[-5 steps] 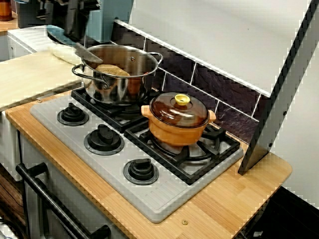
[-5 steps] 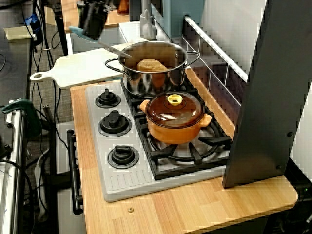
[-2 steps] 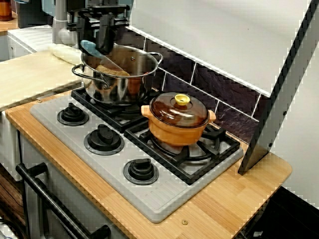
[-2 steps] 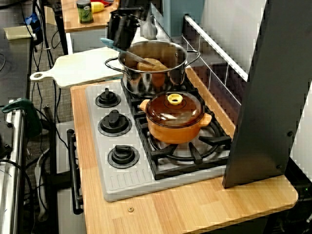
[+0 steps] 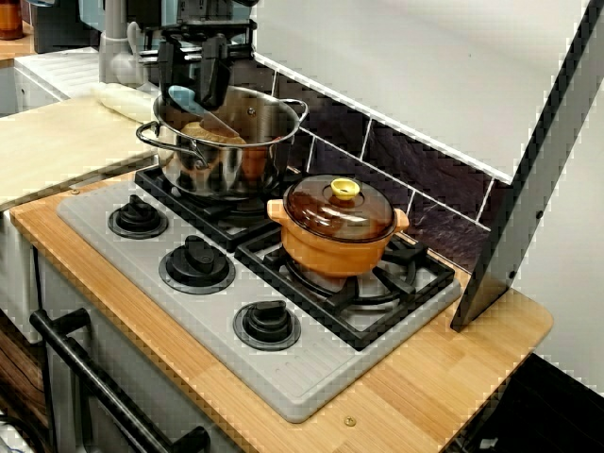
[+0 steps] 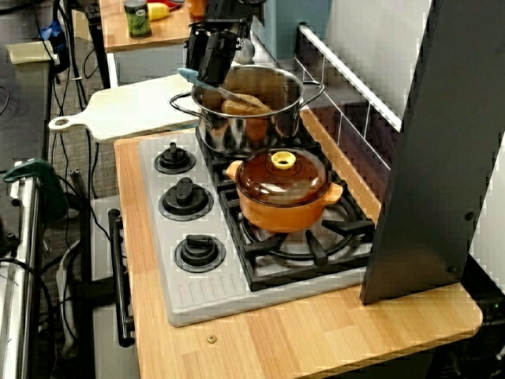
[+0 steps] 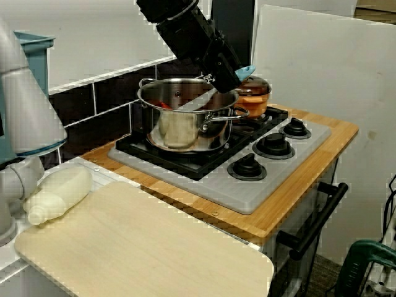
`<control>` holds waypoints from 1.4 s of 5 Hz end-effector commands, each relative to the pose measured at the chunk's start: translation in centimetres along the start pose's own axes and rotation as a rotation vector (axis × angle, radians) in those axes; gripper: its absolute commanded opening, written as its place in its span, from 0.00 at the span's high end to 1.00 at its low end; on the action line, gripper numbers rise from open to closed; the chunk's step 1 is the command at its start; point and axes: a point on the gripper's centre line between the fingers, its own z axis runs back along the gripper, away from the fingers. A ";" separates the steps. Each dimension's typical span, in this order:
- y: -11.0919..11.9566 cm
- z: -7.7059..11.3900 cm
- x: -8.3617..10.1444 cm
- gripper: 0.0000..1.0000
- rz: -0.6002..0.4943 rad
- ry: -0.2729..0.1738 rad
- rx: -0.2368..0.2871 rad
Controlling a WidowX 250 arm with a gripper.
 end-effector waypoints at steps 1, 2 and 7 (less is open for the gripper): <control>-1.3 1.4 0.8 1.00 -0.012 -0.066 0.008; -1.2 1.2 1.7 1.00 -0.001 -0.058 0.011; -0.3 2.0 -1.9 1.00 -0.050 -0.037 -0.005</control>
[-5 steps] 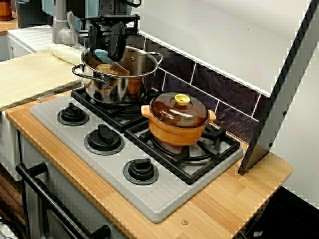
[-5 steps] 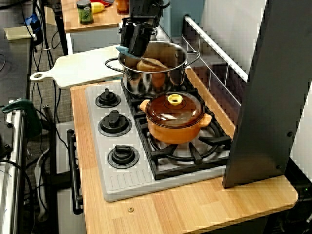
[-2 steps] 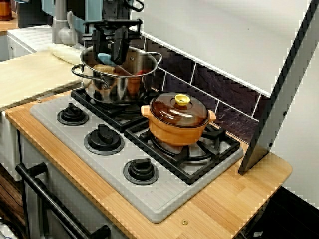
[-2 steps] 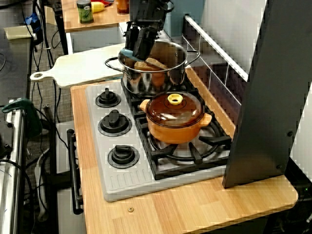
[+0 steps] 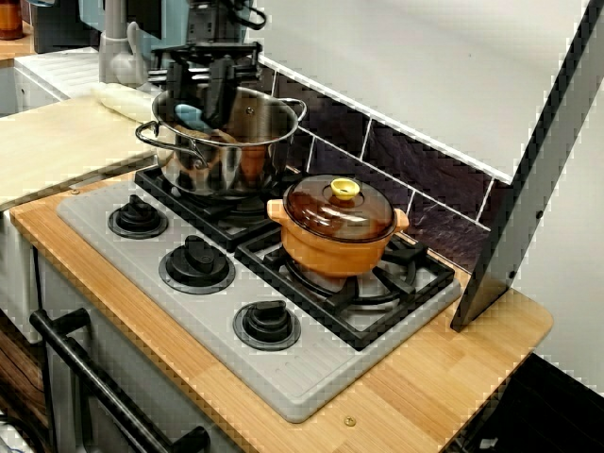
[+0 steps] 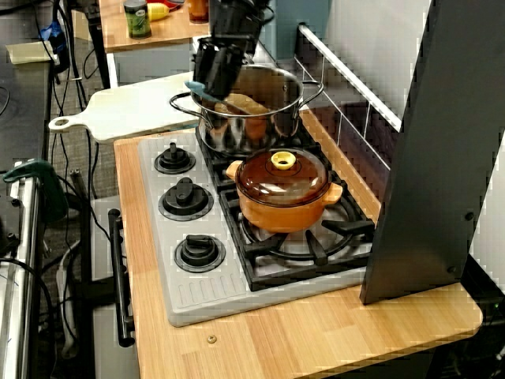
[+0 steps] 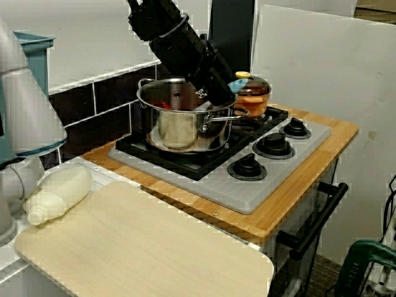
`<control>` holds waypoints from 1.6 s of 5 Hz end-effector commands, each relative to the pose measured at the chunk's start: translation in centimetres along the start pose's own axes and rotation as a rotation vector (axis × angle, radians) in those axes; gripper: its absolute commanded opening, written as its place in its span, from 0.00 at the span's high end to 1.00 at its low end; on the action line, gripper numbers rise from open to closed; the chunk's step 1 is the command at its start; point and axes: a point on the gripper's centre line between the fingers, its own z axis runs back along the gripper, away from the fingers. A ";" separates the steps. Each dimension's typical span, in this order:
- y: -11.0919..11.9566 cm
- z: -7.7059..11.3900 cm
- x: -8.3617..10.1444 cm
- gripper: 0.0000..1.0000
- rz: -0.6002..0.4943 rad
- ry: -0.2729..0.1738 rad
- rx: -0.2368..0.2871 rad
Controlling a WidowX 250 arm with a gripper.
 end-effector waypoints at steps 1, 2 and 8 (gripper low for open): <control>-0.5 2.9 -4.7 1.00 -0.059 -0.064 -0.011; -0.3 3.0 -5.5 1.00 -0.070 -0.058 -0.017; -1.8 1.8 -1.8 1.00 -0.029 -0.061 0.003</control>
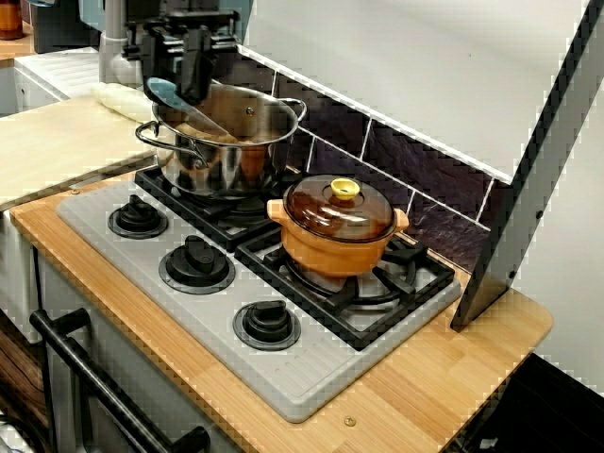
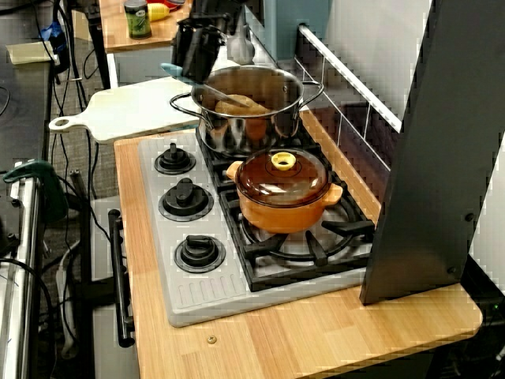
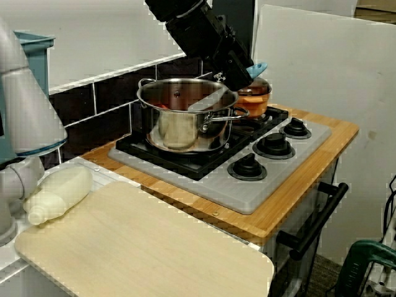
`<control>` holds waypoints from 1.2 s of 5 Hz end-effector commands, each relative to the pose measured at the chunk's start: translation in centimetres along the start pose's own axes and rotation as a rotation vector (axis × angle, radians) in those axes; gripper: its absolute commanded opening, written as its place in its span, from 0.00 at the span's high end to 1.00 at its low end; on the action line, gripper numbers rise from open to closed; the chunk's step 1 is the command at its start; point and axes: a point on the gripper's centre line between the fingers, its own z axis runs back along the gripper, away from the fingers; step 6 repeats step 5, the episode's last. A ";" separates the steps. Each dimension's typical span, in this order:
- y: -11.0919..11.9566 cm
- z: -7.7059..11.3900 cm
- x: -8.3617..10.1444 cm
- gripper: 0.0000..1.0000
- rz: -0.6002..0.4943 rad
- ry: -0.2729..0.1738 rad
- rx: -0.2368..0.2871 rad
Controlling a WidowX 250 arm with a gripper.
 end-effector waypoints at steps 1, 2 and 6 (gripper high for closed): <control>-1.7 1.2 2.3 1.00 0.008 -0.054 0.010; -1.7 1.3 2.8 1.00 0.014 -0.056 0.009; -1.9 1.4 4.6 1.00 0.031 -0.071 0.014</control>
